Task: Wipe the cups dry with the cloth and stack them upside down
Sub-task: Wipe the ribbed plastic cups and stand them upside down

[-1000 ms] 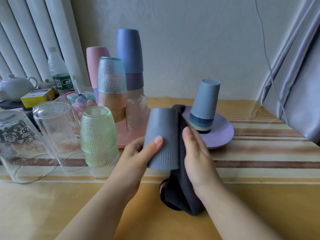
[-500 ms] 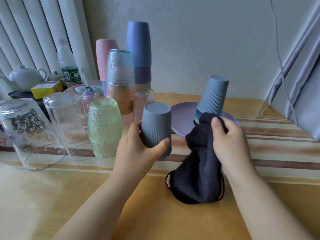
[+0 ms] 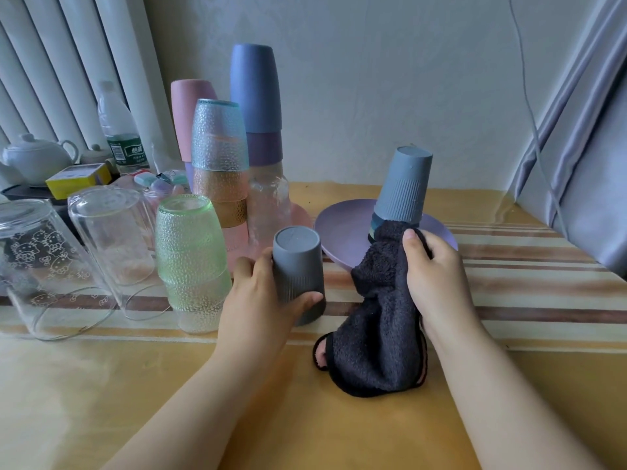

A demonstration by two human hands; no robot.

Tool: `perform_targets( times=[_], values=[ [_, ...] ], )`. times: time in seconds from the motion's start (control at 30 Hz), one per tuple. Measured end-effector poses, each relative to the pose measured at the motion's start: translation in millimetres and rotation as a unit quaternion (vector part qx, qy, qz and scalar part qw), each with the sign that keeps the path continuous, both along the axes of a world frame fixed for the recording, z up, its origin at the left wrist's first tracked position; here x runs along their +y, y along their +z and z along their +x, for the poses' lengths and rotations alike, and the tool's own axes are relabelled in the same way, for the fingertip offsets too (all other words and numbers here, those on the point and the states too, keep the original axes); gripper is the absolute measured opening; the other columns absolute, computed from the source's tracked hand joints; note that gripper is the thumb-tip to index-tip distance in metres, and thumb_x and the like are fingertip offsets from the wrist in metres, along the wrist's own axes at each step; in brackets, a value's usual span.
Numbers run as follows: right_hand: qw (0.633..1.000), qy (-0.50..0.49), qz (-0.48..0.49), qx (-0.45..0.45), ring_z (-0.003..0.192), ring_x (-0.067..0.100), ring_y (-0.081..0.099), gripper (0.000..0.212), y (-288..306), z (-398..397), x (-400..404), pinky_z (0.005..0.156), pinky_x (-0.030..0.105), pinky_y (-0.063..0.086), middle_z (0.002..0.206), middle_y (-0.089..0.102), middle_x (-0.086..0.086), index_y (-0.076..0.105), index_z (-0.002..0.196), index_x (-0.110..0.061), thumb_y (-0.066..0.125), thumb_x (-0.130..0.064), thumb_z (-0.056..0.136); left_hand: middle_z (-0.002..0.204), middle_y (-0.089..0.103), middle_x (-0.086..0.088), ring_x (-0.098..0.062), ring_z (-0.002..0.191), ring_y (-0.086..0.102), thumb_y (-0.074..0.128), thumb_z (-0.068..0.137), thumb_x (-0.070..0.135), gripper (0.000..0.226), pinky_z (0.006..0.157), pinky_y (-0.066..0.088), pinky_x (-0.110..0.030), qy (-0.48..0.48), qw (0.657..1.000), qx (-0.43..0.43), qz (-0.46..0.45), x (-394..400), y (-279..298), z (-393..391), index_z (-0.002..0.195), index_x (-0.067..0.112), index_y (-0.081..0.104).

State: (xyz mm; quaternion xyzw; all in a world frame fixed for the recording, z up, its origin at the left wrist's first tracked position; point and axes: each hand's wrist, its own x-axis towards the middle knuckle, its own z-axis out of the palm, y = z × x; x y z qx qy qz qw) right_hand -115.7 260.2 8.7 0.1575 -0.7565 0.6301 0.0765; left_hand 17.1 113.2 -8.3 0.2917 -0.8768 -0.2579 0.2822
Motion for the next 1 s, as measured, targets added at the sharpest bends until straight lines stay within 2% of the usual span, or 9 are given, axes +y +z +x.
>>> perform_targets(
  times=[0.2, 0.3, 0.37, 0.5, 0.57, 0.63, 0.73, 0.87, 1.0],
  values=[
    [0.999, 0.024, -0.016, -0.022, 0.075, 0.016, 0.055, 0.028, -3, -6, 4, 0.070, 0.030, 0.043, 0.077, 0.063, 0.004, 0.064, 0.087, -0.014, 0.047, -0.035, 0.095, 0.125, 0.042, -0.011, -0.038, 0.096, 0.060, 0.087, 0.066, 0.024, 0.087, 0.076, 0.046, -0.036, 0.002, 0.996, 0.090, -0.028, 6, 4, 1, 0.139, 0.012, 0.039],
    [0.999, 0.031, -0.027, -0.031, 0.072, 0.011, 0.052, 0.028, -3, -8, 8, 0.066, 0.026, 0.041, 0.074, 0.060, -0.004, 0.065, 0.089, -0.013, 0.047, -0.034, 0.096, 0.114, 0.044, -0.009, -0.031, 0.088, 0.057, 0.085, 0.069, 0.017, 0.068, 0.071, 0.043, -0.027, -0.023, 0.975, 0.167, -0.145, 7, 1, 2, 0.124, 0.012, 0.045],
    [0.998, 0.034, -0.029, -0.037, 0.071, 0.012, 0.051, 0.030, -3, -10, 11, 0.064, 0.026, 0.039, 0.074, 0.057, -0.001, 0.063, 0.089, -0.010, 0.046, -0.034, 0.096, 0.106, 0.045, -0.004, -0.022, 0.085, 0.051, 0.069, 0.080, 0.022, 0.042, 0.070, 0.040, -0.023, -0.074, 0.948, 0.218, -0.221, 13, 6, 2, 0.114, 0.013, 0.045],
    [0.997, 0.029, -0.050, -0.052, 0.075, 0.016, 0.054, 0.032, -5, -17, 20, 0.068, 0.027, 0.040, 0.077, 0.061, 0.009, 0.063, 0.090, -0.006, 0.047, -0.034, 0.095, 0.092, 0.059, -0.002, -0.018, 0.069, 0.057, 0.050, 0.085, 0.027, 0.028, 0.058, 0.047, -0.030, -0.196, 0.940, 0.143, -0.241, 39, 30, -16, 0.108, 0.012, 0.055],
    [0.996, 0.011, -0.070, -0.061, 0.077, 0.026, 0.058, 0.031, -6, -22, 28, 0.069, 0.028, 0.042, 0.087, 0.064, 0.018, 0.062, 0.086, -0.006, 0.048, -0.032, 0.095, 0.103, 0.058, 0.002, -0.019, 0.083, 0.061, 0.054, 0.091, 0.026, 0.028, 0.071, 0.049, -0.030, -0.205, 0.959, 0.057, -0.185, 53, 50, -35, 0.116, 0.013, 0.055],
    [0.993, -0.015, -0.089, -0.072, 0.076, 0.021, 0.058, 0.027, -7, -27, 35, 0.067, 0.026, 0.043, 0.079, 0.065, 0.008, 0.062, 0.076, -0.016, 0.050, -0.031, 0.094, 0.112, 0.056, 0.003, -0.018, 0.096, 0.058, 0.058, 0.092, 0.025, 0.035, 0.082, 0.046, -0.030, -0.189, 0.977, 0.008, -0.097, 58, 65, -65, 0.124, 0.014, 0.050],
    [0.988, -0.045, -0.122, -0.080, 0.069, 0.009, 0.052, 0.022, -12, -35, 40, 0.058, 0.014, 0.041, 0.068, 0.059, -0.007, 0.061, 0.074, -0.022, 0.051, -0.027, 0.094, 0.114, 0.052, -0.002, -0.020, 0.099, 0.051, 0.061, 0.088, 0.024, 0.044, 0.078, 0.039, -0.028, -0.139, 0.990, -0.004, 0.037, 62, 81, -118, 0.126, 0.010, 0.044],
    [0.990, -0.043, -0.123, -0.061, 0.058, -0.002, 0.050, 0.026, -17, -39, 41, 0.052, 0.007, 0.037, 0.065, 0.058, -0.008, 0.059, 0.070, -0.022, 0.050, -0.025, 0.094, 0.113, 0.037, -0.003, -0.019, 0.095, 0.041, 0.072, 0.084, 0.025, 0.062, 0.075, 0.036, -0.029, -0.113, 0.975, 0.003, 0.189, 67, 81, -174, 0.131, 0.007, 0.035],
    [0.989, -0.057, -0.125, -0.046, 0.059, -0.003, 0.051, 0.026, -20, -43, 43, 0.054, 0.009, 0.037, 0.066, 0.059, -0.008, 0.059, 0.069, -0.024, 0.050, -0.027, 0.094, 0.124, 0.049, -0.008, -0.024, 0.107, 0.054, 0.084, 0.071, 0.025, 0.076, 0.084, 0.048, -0.037, -0.130, 0.949, 0.029, 0.286, 63, 62, -207, 0.130, 0.011, 0.037]
  ],
)
